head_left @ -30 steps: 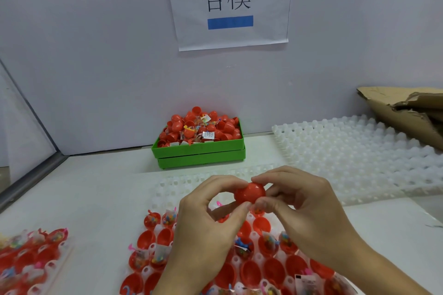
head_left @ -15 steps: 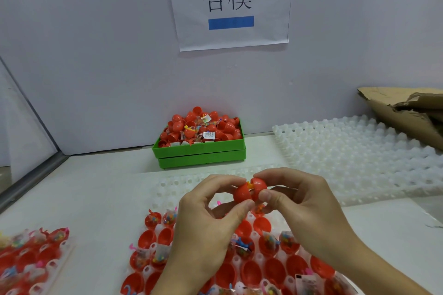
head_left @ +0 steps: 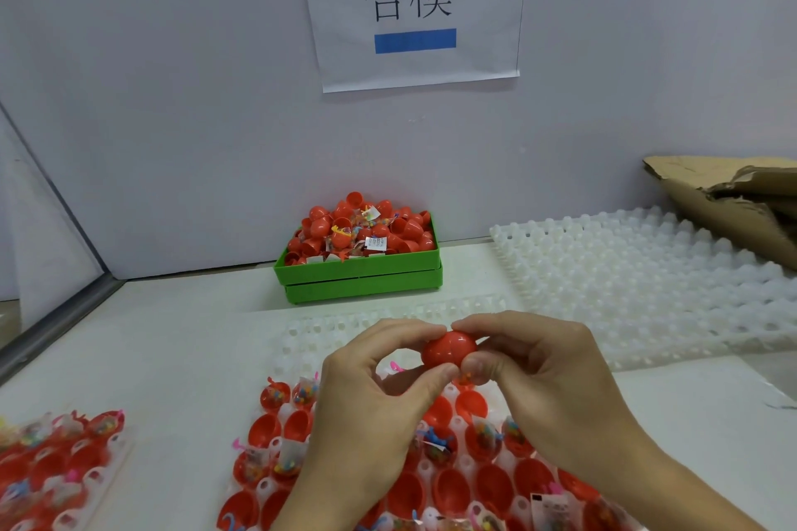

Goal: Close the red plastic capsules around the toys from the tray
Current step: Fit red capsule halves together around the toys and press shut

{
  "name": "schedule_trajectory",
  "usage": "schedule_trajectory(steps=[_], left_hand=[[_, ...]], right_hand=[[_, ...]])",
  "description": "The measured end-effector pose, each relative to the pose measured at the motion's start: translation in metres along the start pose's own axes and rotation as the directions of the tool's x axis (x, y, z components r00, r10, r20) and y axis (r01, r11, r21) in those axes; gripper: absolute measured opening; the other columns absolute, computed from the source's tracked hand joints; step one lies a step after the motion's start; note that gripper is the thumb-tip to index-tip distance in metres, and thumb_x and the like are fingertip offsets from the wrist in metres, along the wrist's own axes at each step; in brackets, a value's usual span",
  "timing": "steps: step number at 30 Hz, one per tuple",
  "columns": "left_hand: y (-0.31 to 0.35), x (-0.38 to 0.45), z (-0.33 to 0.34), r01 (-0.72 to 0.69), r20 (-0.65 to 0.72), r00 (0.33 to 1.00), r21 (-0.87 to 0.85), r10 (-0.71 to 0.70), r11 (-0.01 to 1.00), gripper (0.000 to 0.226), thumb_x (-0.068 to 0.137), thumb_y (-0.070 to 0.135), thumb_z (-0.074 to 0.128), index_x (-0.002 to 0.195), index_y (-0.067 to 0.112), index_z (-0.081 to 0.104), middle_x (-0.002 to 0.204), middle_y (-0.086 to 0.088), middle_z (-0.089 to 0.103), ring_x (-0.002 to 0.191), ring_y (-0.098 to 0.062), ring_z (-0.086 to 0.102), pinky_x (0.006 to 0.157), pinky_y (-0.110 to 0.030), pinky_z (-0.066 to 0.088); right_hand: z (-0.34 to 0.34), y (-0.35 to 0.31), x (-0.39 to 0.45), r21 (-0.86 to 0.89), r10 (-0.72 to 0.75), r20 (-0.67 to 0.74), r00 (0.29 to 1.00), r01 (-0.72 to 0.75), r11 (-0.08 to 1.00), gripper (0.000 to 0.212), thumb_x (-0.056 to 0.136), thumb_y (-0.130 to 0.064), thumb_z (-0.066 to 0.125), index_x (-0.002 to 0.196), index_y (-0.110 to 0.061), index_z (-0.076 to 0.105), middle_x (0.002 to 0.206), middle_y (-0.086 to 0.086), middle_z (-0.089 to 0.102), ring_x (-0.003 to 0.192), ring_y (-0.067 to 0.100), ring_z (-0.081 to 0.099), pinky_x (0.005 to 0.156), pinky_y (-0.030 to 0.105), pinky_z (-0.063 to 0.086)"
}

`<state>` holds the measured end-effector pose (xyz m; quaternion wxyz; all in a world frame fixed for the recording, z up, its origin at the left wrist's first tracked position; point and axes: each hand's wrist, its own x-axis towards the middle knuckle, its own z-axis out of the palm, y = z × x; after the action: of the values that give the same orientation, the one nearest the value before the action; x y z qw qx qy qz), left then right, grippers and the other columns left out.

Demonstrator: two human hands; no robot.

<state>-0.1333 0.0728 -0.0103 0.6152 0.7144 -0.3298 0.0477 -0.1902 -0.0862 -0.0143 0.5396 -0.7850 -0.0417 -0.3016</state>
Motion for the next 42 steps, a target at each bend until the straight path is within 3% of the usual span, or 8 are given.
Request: schedule_trajectory(steps=[8, 20, 28, 31, 34, 37, 40, 42], left_hand=[[0.001, 0.000, 0.002, -0.001, -0.013, 1.000, -0.008, 0.001, 1.000, 0.032, 0.072, 0.001, 0.081, 0.092, 0.025, 0.079, 0.092, 0.007, 0.071, 0.094, -0.011, 0.069, 0.072, -0.020, 0.059], [-0.002, -0.002, 0.005, 0.029, -0.043, 0.999, 0.118, -0.024, 0.993, 0.037, 0.070, -0.003, 0.082, 0.090, 0.029, 0.078, 0.087, 0.012, 0.069, 0.084, -0.003, 0.070, 0.069, -0.017, 0.058], [-0.003, -0.002, 0.007, 0.046, -0.055, 0.998, 0.107, -0.040, 0.993, 0.036, 0.068, 0.002, 0.084, 0.087, 0.031, 0.079, 0.085, 0.013, 0.070, 0.082, -0.005, 0.071, 0.068, -0.015, 0.058], [-0.004, -0.002, 0.009, 0.040, -0.059, 0.998, 0.132, -0.032, 0.990, 0.036, 0.068, -0.002, 0.083, 0.088, 0.028, 0.079, 0.084, 0.012, 0.069, 0.080, -0.004, 0.071, 0.068, -0.016, 0.058], [-0.005, -0.002, 0.011, 0.021, -0.076, 0.997, 0.172, -0.008, 0.985, 0.038, 0.068, -0.006, 0.083, 0.087, 0.027, 0.078, 0.083, 0.012, 0.069, 0.078, -0.002, 0.070, 0.067, -0.015, 0.058], [-0.002, -0.001, 0.010, 0.014, -0.124, 0.992, 0.193, 0.011, 0.981, 0.043, 0.066, -0.003, 0.085, 0.086, 0.034, 0.077, 0.081, 0.014, 0.069, 0.076, -0.002, 0.069, 0.064, -0.015, 0.057], [0.000, -0.001, 0.007, 0.001, -0.178, 0.983, 0.183, 0.032, 0.983, 0.053, 0.065, 0.003, 0.088, 0.097, 0.043, 0.073, 0.084, 0.018, 0.071, 0.079, -0.002, 0.071, 0.068, -0.014, 0.057], [0.000, -0.002, 0.005, -0.055, -0.175, 0.979, 0.271, 0.106, 0.961, 0.062, 0.066, 0.006, 0.088, 0.109, 0.045, 0.068, 0.083, 0.016, 0.071, 0.079, -0.001, 0.070, 0.069, -0.013, 0.056]], right_hand=[[0.003, -0.001, -0.001, 0.129, 0.085, 0.009, 0.996, -0.086, 0.988, 0.038, 0.079, 0.014, 0.069, 0.089, -0.022, 0.076, 0.071, -0.002, 0.076, 0.066, 0.011, 0.073, 0.067, 0.016, 0.055], [0.001, 0.002, -0.001, 0.009, 0.068, 0.026, 0.997, -0.068, 0.998, 0.059, 0.079, 0.022, 0.062, 0.083, -0.035, 0.077, 0.065, -0.009, 0.074, 0.059, 0.007, 0.072, 0.060, 0.014, 0.056], [-0.003, 0.007, 0.000, -0.071, 0.054, 0.017, 0.998, -0.053, 0.996, 0.056, 0.076, 0.022, 0.062, 0.084, -0.031, 0.077, 0.064, -0.011, 0.074, 0.063, 0.004, 0.072, 0.062, 0.017, 0.056], [0.000, 0.008, -0.001, -0.105, 0.070, 0.029, 0.997, -0.066, 0.992, 0.057, 0.076, 0.021, 0.063, 0.085, -0.034, 0.075, 0.066, -0.015, 0.073, 0.063, 0.003, 0.072, 0.063, 0.025, 0.058], [0.002, 0.008, -0.002, -0.130, 0.044, 0.035, 0.998, -0.039, 0.991, 0.061, 0.077, 0.018, 0.064, 0.088, -0.041, 0.073, 0.067, -0.014, 0.074, 0.063, 0.012, 0.072, 0.060, 0.036, 0.057], [0.005, 0.007, -0.001, -0.143, -0.017, 0.052, 0.998, 0.024, 0.989, 0.047, 0.080, 0.009, 0.065, 0.100, -0.033, 0.072, 0.074, -0.005, 0.075, 0.070, 0.018, 0.073, 0.065, 0.042, 0.056], [0.009, 0.005, -0.003, -0.118, -0.001, 0.075, 0.997, 0.010, 0.993, 0.036, 0.087, -0.003, 0.065, 0.110, -0.029, 0.073, 0.091, -0.016, 0.076, 0.086, 0.004, 0.073, 0.076, 0.032, 0.059], [0.011, 0.002, -0.005, -0.049, 0.051, 0.104, 0.993, -0.046, 0.998, 0.027, 0.089, -0.017, 0.066, 0.113, -0.027, 0.074, 0.096, -0.020, 0.075, 0.092, -0.003, 0.070, 0.081, 0.025, 0.058]])
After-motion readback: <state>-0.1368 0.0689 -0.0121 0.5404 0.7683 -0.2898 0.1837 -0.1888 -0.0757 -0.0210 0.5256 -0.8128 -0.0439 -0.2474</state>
